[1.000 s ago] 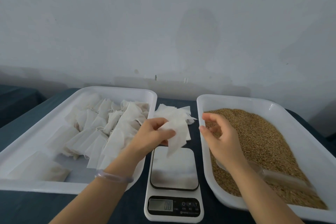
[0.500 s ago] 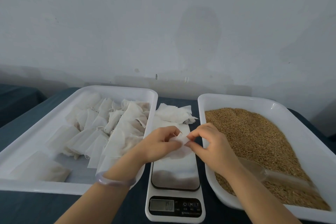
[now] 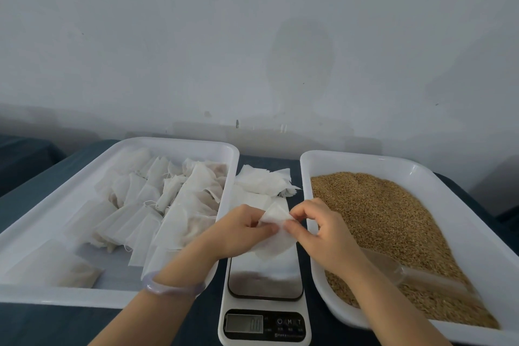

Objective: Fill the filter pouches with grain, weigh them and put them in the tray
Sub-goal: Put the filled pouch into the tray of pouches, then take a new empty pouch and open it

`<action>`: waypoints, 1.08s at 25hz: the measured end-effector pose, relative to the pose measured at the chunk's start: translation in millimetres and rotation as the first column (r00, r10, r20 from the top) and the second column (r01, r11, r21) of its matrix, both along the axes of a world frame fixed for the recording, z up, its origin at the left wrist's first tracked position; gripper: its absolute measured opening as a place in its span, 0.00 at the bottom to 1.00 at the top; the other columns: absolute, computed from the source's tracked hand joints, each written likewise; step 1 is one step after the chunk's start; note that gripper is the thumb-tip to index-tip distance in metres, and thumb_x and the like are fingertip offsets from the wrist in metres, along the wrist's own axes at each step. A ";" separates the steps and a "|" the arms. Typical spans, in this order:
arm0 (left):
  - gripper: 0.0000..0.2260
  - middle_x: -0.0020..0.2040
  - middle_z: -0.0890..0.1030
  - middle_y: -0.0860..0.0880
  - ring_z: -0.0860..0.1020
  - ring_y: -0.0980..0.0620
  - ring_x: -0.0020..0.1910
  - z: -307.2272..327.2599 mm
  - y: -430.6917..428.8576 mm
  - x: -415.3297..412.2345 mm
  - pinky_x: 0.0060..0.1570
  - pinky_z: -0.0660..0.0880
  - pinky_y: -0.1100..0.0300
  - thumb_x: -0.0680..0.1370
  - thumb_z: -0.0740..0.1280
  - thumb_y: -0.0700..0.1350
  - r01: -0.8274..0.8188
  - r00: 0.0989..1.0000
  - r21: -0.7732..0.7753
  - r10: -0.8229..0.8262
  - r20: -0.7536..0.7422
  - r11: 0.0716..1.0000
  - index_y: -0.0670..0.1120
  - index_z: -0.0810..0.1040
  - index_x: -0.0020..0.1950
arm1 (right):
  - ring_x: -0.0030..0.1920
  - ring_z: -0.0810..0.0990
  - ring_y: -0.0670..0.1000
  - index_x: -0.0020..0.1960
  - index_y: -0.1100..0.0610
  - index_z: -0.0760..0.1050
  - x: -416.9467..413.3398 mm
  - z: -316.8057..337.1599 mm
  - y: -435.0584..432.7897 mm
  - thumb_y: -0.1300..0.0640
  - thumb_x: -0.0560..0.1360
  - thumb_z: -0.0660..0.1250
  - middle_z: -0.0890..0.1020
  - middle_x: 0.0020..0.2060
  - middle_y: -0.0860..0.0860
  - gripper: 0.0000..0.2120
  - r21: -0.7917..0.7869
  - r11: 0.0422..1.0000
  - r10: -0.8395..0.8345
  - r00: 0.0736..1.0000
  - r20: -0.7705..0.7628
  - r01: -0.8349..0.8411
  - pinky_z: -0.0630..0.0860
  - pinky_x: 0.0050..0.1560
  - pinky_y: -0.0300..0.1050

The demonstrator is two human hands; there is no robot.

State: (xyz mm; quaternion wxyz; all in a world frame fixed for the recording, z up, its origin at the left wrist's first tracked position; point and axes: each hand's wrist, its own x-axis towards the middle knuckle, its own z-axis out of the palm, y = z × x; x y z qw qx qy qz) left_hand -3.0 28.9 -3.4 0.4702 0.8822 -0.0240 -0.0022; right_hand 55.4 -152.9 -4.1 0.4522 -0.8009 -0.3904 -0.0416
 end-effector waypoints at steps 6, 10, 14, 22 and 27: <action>0.12 0.28 0.69 0.55 0.65 0.57 0.29 -3.6 1.9 2.3 0.32 0.64 0.64 0.73 0.73 0.45 0.014 0.999 -0.018 -0.014 0.042 1.000 0.41 0.75 0.34 | 0.44 0.74 0.44 0.38 0.55 0.78 0.2 -1.4 0.0 0.55 0.74 0.70 0.75 0.34 0.47 0.07 -0.012 0.998 0.054 0.998 -0.014 -0.054 0.69 0.46 0.35; 0.06 0.33 0.77 0.46 0.71 0.53 0.34 -2.9 2.7 1.6 0.38 0.69 0.59 0.69 0.76 0.41 0.077 0.997 -0.138 -0.075 0.018 0.988 0.43 0.80 0.39 | 0.42 0.74 0.45 0.40 0.54 0.79 -0.3 -1.0 -1.8 0.53 0.75 0.68 0.77 0.37 0.50 0.07 -0.054 0.991 0.114 0.985 -0.129 -0.121 0.70 0.44 0.39; 0.11 0.27 0.73 0.60 0.68 0.63 0.27 -1.4 2.1 1.7 0.32 0.66 0.71 0.70 0.74 0.36 0.065 0.998 -0.190 -0.061 0.026 0.980 0.50 0.77 0.37 | 0.45 0.76 0.43 0.37 0.45 0.81 -1.4 0.9 -2.2 0.50 0.73 0.69 0.78 0.39 0.47 0.07 -0.124 0.982 0.120 0.981 -0.154 -0.139 0.71 0.48 0.37; 0.20 0.47 0.81 0.53 0.78 0.58 0.45 3.3 5.6 2.2 0.46 0.73 0.67 0.68 0.77 0.37 0.019 0.999 -0.294 -0.030 -0.033 0.956 0.47 0.77 0.57 | 0.53 0.75 0.39 0.55 0.54 0.81 -3.1 0.5 -2.6 0.52 0.76 0.65 0.77 0.52 0.45 0.12 -0.062 0.989 0.125 0.986 -0.110 -0.133 0.68 0.51 0.27; 0.20 0.36 0.81 0.54 0.78 0.57 0.37 9.0 10.0 3.0 0.41 0.74 0.66 0.71 0.73 0.36 0.132 0.971 -0.314 -0.186 -0.148 0.940 0.48 0.76 0.61 | 0.52 0.76 0.41 0.50 0.53 0.81 -3.1 5.0 -5.8 0.47 0.75 0.61 0.76 0.52 0.43 0.14 -0.049 0.985 0.156 0.981 -0.115 -0.163 0.71 0.52 0.33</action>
